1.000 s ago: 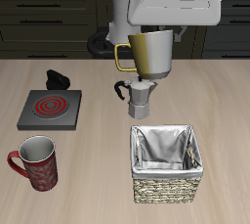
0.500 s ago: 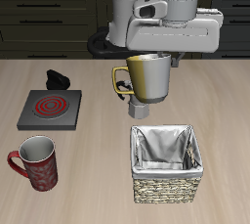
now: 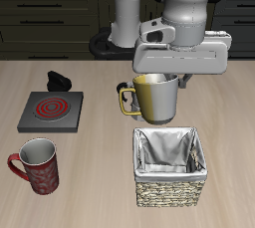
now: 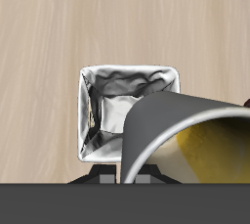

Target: Place the white and yellow mug in the basket

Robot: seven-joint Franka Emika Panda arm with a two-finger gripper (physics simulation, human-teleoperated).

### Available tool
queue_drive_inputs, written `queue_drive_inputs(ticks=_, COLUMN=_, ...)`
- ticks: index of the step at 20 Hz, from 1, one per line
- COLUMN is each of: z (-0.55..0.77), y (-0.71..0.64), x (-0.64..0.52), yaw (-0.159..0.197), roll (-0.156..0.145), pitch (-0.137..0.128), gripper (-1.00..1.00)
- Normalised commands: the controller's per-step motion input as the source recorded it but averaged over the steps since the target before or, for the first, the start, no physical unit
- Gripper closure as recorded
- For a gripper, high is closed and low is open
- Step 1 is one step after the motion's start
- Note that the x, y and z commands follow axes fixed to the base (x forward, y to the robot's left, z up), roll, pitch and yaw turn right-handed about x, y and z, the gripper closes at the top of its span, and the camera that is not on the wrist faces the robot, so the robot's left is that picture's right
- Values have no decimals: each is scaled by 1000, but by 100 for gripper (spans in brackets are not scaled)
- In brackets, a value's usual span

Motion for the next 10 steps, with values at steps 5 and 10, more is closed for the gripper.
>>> queue_drive_inputs(ticks=5, z=-164, y=37, x=179, yaw=2, roll=6, pitch=34, gripper=100)
queue_drive_inputs(ticks=10, z=-252, y=157, x=101, yaw=39, roll=11, pitch=28, gripper=100)
